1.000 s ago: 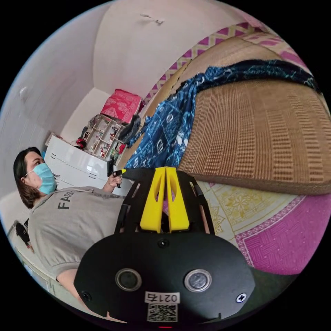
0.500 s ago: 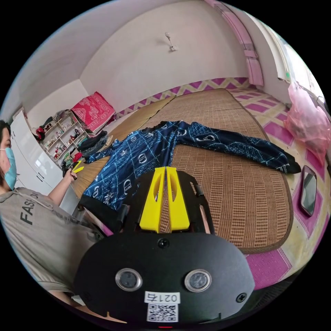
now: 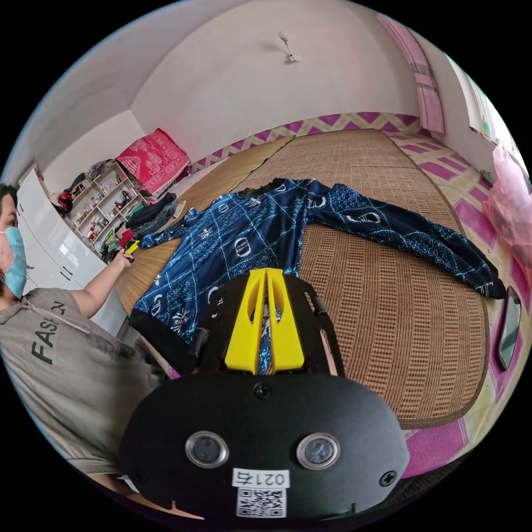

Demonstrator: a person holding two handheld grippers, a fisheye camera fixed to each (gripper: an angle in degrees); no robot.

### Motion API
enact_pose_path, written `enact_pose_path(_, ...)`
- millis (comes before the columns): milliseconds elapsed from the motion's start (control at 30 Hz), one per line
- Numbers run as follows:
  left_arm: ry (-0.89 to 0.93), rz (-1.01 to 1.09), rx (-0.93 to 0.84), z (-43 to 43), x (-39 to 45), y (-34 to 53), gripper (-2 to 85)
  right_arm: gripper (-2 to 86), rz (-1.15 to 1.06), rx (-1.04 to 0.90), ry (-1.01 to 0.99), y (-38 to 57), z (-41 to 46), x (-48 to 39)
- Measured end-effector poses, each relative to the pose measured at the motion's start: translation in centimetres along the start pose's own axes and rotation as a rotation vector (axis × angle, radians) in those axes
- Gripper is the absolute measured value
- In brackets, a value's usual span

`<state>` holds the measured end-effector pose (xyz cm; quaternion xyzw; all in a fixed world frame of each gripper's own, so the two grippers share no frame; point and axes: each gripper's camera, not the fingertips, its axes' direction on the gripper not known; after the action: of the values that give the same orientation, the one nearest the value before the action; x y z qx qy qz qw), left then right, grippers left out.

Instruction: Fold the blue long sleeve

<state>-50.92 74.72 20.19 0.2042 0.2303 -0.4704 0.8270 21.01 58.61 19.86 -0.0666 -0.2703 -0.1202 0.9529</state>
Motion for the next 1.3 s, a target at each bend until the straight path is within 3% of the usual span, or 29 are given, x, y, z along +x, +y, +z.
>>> enact_pose_path(100, 0.124, 0.146, 0.026, -1.4, 7.4, -2.9, -0.7, -0.7, 0.009, 0.005, 0.001, 1.1, -0.5, 1.0)
enact_pose_path(300, 0.316, 0.456, -0.059, 2.7, 32.2, -5.2, -0.9, -0.6, 0.048, 0.031, -0.049, 4.2, -0.8, 3.8)
enact_pose_path(467, 0.346, 0.858, -0.26, 12.8, 57.8, 3.3, -0.9, -0.6, 0.078, 0.058, -0.083, 7.6, -1.9, 5.8)
enact_pose_path(567, 0.338, 1.009, -0.385, 20.0, 66.9, 11.3, -1.0, -0.6, 0.093, 0.044, -0.09, 9.9, -2.7, 7.3)
enact_pose_path(700, 0.31, 1.125, -0.588, 30.5, 73.0, 22.0, -1.0, -0.6, 0.084, -0.002, -0.022, 12.3, -3.9, 8.5)
enact_pose_path(867, 0.094, 1.297, -0.819, 44.6, 74.7, 35.4, -1.0, -0.6, 0.085, -0.017, 0.031, 14.5, -4.4, 8.6)
enact_pose_path(1133, 0.135, 1.337, -0.837, 50.4, 81.2, 36.0, 0.0, -0.6, 0.125, 0.031, -0.025, 15.9, -5.5, 10.8)
enact_pose_path(1200, 0.123, 1.361, -0.926, 52.8, 82.4, 37.3, 1.6, -0.4, 0.108, 0.023, -0.019, 14.9, -5.4, 11.4)
enact_pose_path(1267, 0.132, 1.37, -1.176, 56.9, 82.5, 39.9, 5.9, -0.3, 0.109, 0.034, -0.023, 13.9, -5.5, 12.1)
enact_pose_path(1300, 0.136, 1.365, -1.183, 57.4, 82.5, 39.8, 7.0, -0.1, 0.116, 0.048, -0.033, 13.0, -5.6, 12.8)
